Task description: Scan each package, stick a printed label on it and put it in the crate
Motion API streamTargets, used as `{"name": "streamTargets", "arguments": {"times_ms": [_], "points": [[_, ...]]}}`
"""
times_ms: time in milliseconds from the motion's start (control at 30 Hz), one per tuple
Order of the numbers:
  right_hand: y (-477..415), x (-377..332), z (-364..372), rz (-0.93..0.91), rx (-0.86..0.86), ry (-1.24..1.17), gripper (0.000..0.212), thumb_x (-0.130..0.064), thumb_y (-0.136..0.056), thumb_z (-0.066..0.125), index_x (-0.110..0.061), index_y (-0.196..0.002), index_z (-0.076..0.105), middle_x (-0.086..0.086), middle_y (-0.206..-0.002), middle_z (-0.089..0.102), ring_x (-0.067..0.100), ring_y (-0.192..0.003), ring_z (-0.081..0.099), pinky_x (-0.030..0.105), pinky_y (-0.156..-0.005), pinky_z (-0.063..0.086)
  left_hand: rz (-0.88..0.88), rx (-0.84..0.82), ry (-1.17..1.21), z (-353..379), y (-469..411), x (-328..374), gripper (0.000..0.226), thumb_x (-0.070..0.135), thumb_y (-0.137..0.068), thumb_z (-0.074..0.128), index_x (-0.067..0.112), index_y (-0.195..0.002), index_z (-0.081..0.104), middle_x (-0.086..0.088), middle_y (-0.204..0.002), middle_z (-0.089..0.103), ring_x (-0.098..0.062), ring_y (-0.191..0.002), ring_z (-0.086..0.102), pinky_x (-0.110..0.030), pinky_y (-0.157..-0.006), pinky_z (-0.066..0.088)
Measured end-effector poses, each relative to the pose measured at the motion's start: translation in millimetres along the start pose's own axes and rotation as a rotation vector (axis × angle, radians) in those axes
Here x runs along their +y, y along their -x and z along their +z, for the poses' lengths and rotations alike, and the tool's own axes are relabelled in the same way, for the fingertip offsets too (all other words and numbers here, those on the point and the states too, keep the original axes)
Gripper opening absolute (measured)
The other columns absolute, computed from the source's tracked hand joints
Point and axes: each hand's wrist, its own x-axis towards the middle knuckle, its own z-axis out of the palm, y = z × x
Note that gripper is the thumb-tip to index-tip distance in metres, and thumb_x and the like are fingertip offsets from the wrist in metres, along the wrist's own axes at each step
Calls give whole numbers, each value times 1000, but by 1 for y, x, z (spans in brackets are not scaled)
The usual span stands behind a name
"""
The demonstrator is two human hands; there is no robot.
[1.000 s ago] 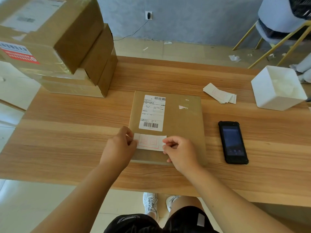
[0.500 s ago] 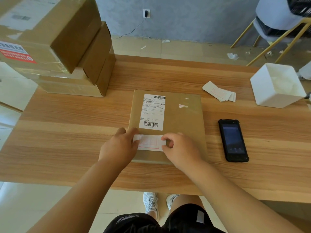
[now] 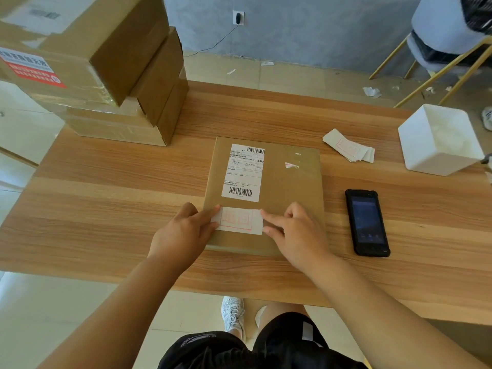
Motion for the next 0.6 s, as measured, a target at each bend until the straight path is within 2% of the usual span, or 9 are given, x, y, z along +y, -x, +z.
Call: {"name": "streamTargets", "arguments": {"times_ms": [67, 133, 200, 233, 333, 433, 533, 600], "points": [[0, 6, -6, 13, -30, -56, 40, -43, -92, 56, -43, -131, 52, -9, -89, 37, 11, -82, 42, 26, -63, 34, -41, -8, 68, -2, -1, 0, 34, 40, -90, 53, 36, -124, 56, 8, -94, 49, -13, -69, 55, -33, -55, 52], [-3, 15, -14, 56, -15, -165, 32, -38, -90, 61, -34, -121, 63, -12, -91, 45, 7, -79, 47, 22, -64, 39, -114, 10, 171, -4, -6, 2, 23, 39, -90, 54, 32, -110, 62, 8, -96, 52, -10, -68, 58, -35, -58, 55], [-8, 28, -23, 127, 87, -231, 23, -35, -89, 63, -27, -109, 68, -15, -89, 49, 0, -75, 49, 17, -63, 39, -205, 42, 274, -6, -15, 5, 16, 42, -88, 54, 31, -95, 60, 8, -96, 54, -7, -68, 58, -32, -57, 52], [-11, 35, -28, 173, 145, -252, 23, -35, -89, 63, -25, -109, 67, -16, -90, 50, 1, -77, 51, 18, -65, 41, -246, 52, 307, -6, -21, 5, 16, 45, -87, 54, 31, -93, 58, 8, -96, 54, -6, -71, 58, -29, -57, 49], [-26, 55, -40, 348, 241, -288, 41, -40, -88, 63, -22, -124, 55, -5, -112, 51, 14, -103, 52, 32, -80, 48, -362, 43, 388, -5, -44, 8, 32, 53, -85, 52, 29, -106, 54, 7, -98, 56, -10, -82, 57, -30, -62, 43], [-48, 69, -46, 522, 100, -353, 71, -52, -87, 58, -16, -143, 32, 6, -142, 38, 26, -128, 40, 45, -99, 43, -496, -27, 467, -1, -71, 14, 54, 56, -86, 48, 22, -127, 46, -2, -111, 59, -21, -94, 58, -39, -76, 49], [-70, 78, -50, 604, -81, -508, 87, -59, -88, 51, -11, -150, 16, 9, -152, 30, 30, -135, 35, 41, -103, 37, -549, -117, 480, 6, -90, 21, 63, 57, -90, 41, 17, -139, 37, -9, -125, 57, -29, -107, 57, -43, -88, 46], [-82, 84, -50, 613, -171, -593, 84, -62, -89, 46, -9, -149, 19, 8, -151, 34, 29, -134, 38, 38, -104, 35, -553, -150, 482, 9, -98, 24, 63, 58, -91, 38, 17, -139, 37, -8, -129, 56, -30, -111, 55, -42, -90, 45]]}}
